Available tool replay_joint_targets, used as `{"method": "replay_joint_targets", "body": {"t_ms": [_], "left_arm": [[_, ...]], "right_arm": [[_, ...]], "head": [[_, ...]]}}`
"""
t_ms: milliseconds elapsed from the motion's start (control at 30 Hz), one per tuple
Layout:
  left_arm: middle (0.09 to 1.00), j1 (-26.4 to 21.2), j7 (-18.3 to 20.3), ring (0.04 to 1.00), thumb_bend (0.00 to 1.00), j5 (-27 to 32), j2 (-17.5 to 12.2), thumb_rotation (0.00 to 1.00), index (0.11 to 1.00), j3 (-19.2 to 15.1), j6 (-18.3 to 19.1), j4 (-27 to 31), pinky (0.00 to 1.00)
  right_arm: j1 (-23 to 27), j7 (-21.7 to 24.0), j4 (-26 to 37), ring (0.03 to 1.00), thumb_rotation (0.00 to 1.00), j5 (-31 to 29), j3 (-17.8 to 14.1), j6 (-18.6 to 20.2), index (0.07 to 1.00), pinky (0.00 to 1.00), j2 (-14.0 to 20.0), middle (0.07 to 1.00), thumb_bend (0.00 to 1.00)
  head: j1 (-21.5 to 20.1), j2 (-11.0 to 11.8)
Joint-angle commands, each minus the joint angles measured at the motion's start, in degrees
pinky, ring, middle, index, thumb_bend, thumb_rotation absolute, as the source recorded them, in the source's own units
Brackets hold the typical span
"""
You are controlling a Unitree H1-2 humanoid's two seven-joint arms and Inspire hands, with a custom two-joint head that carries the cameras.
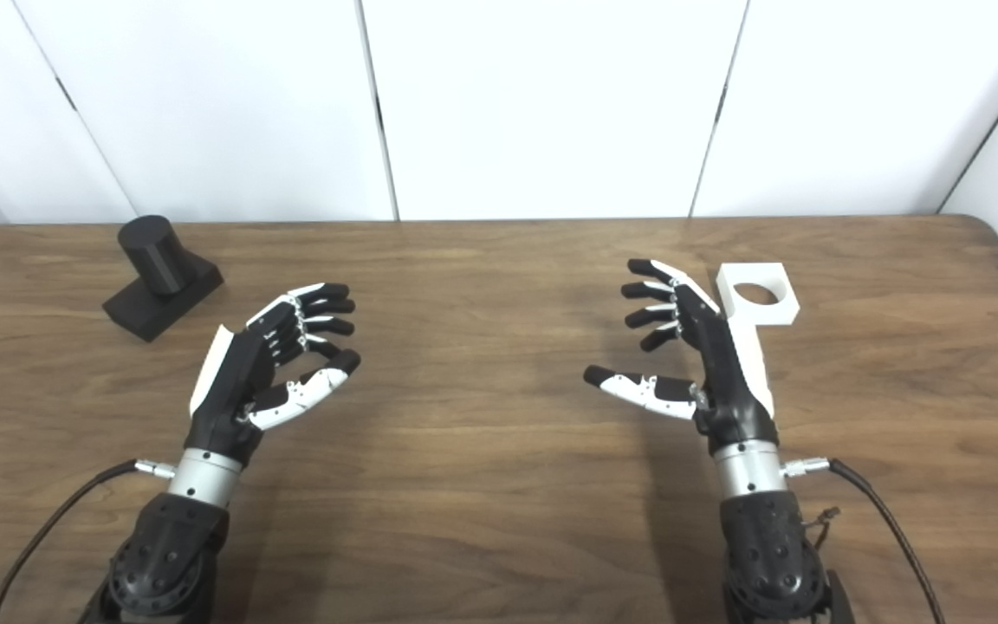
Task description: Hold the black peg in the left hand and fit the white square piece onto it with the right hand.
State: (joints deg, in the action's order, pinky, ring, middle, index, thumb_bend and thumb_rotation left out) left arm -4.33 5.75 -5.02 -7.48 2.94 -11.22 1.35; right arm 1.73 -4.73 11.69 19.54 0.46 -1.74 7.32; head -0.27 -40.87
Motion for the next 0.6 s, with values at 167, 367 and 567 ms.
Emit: {"method": "replay_joint_targets", "body": {"t_ms": [167,367,567], "left_arm": [[0.745,-1.56,-0.81,0.694,0.61,-1.86,1.79,0.2,0.745,1.65,-0.51,1.45,0.58],[0.75,-1.63,-1.1,0.712,0.62,-3.08,4.07,0.18,0.747,3.06,0.85,1.49,0.58],[0.754,-1.73,-1.65,0.706,0.6,-4.4,5.03,0.15,0.745,3.37,0.75,1.5,0.55]], "right_arm": [[1.22,0.17,0.04,0.594,0.0,-1.93,-1.43,-4.47,0.773,0.45,2.6,0.709,0.64],[0.66,0.85,0.46,0.586,0.0,-4.24,-2.5,-3.97,0.776,0.45,4.08,0.712,0.61],[0.09,2.41,3.85,0.625,0.0,-6.27,-3.01,1.08,0.78,0.48,3.16,0.728,0.59]], "head": [[11.95,1.9],[18.35,3.75],[19.27,4.49]]}}
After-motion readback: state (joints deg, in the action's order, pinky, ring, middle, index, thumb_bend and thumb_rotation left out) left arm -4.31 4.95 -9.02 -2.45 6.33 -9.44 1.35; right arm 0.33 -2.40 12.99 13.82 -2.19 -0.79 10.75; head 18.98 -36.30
